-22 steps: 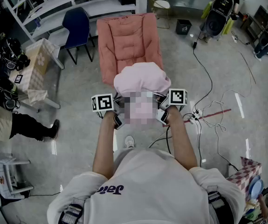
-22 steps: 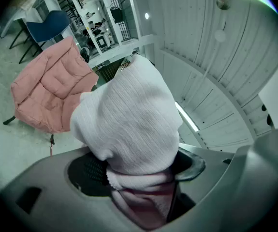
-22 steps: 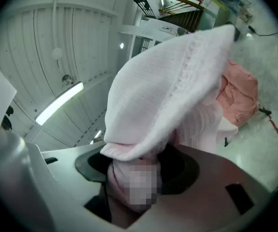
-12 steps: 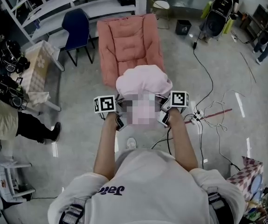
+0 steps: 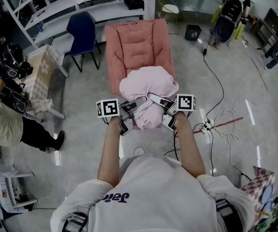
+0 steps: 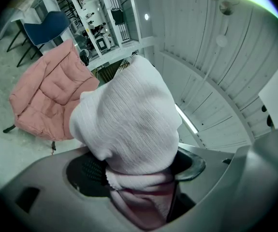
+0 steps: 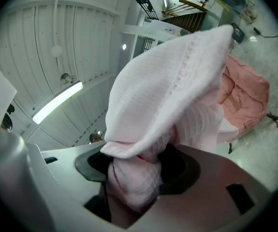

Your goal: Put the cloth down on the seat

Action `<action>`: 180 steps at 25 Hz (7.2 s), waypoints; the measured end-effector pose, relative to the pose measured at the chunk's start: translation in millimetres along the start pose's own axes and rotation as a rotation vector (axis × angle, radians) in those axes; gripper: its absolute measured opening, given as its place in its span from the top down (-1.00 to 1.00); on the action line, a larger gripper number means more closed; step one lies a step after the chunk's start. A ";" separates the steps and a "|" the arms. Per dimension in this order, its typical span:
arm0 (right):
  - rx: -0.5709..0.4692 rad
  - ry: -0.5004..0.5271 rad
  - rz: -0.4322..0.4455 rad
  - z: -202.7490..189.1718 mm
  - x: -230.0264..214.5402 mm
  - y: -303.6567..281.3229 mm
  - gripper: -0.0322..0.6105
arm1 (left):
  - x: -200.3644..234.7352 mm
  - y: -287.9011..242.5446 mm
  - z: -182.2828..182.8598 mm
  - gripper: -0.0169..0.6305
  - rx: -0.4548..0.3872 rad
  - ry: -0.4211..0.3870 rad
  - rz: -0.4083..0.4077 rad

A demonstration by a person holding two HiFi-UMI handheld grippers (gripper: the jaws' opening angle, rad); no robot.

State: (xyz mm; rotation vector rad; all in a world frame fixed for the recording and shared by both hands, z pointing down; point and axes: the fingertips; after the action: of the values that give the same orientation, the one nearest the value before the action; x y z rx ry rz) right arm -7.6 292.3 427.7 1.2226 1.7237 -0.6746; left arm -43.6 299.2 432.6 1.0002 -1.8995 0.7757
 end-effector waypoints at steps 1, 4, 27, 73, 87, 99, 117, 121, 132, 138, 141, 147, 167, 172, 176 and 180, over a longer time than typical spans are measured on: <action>0.001 -0.001 0.011 1.3 -0.1 -7.3 0.08 | 3.5 2.3 4.9 -0.13 -0.002 0.002 -0.001; 0.005 0.000 0.016 4.4 -4.4 -25.7 0.08 | 15.1 8.8 18.3 -0.13 -0.010 0.008 -0.003; -0.041 0.250 0.088 138.3 -58.6 -91.4 0.08 | 66.8 -59.5 149.8 -0.14 -0.081 -0.058 -0.012; 0.072 0.055 -0.162 341.0 -439.2 -210.9 0.06 | 404.4 -264.0 338.4 -0.13 -0.073 0.152 0.302; 0.066 -0.083 -0.299 302.9 -656.6 -270.5 0.05 | 624.7 -290.3 337.6 -0.12 0.049 0.165 0.498; 0.199 -0.148 -0.508 232.9 -800.8 -260.3 0.06 | 761.3 -295.9 269.6 -0.12 0.160 0.214 0.914; 0.252 -0.110 -0.675 223.9 -821.3 -231.3 -0.12 | 770.2 -290.3 258.8 -0.16 0.154 0.181 1.011; 0.220 -0.106 -0.696 235.4 -799.6 -217.8 -0.12 | 753.2 -276.5 267.6 -0.17 0.137 0.175 1.028; 0.159 -0.031 -0.704 257.1 -709.1 -182.0 -0.12 | 664.0 -246.2 287.0 -0.18 0.008 0.112 1.017; 0.212 0.200 -0.753 289.1 -634.7 -176.6 -0.12 | 592.8 -240.6 307.6 -0.18 -0.086 0.002 0.999; 0.255 0.338 -0.763 303.2 -595.3 -170.7 -0.12 | 555.2 -236.7 313.9 -0.18 -0.152 -0.054 0.989; 0.209 0.574 -0.725 342.7 -507.5 -169.9 -0.12 | 465.8 -229.4 341.2 -0.17 -0.267 -0.226 0.943; -0.101 0.938 -0.543 417.3 -245.3 -145.5 0.22 | 221.4 -181.6 398.0 0.15 -0.552 -0.670 0.891; -0.101 1.061 -0.510 411.2 -195.6 -146.4 0.37 | 171.9 -171.9 400.5 0.37 -0.631 -0.731 0.856; -0.113 1.087 -0.480 403.5 -176.6 -143.1 0.46 | 148.2 -168.9 393.9 0.54 -0.678 -0.744 0.826; -0.095 1.077 -0.471 396.9 -167.5 -142.9 0.61 | 140.6 -168.2 384.8 0.77 -0.677 -0.752 0.834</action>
State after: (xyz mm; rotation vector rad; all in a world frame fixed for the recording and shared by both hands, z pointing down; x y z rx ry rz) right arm 18.5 -159.0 387.2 1.1909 2.9500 -0.1389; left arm -93.8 -139.6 400.7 -0.0023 -2.9981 0.0863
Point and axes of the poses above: the fingertips, and each gripper's own axes: y backward along the fingers, x to its left, z out of its top, and after that the axes turned 7 degrees about z, right-handed
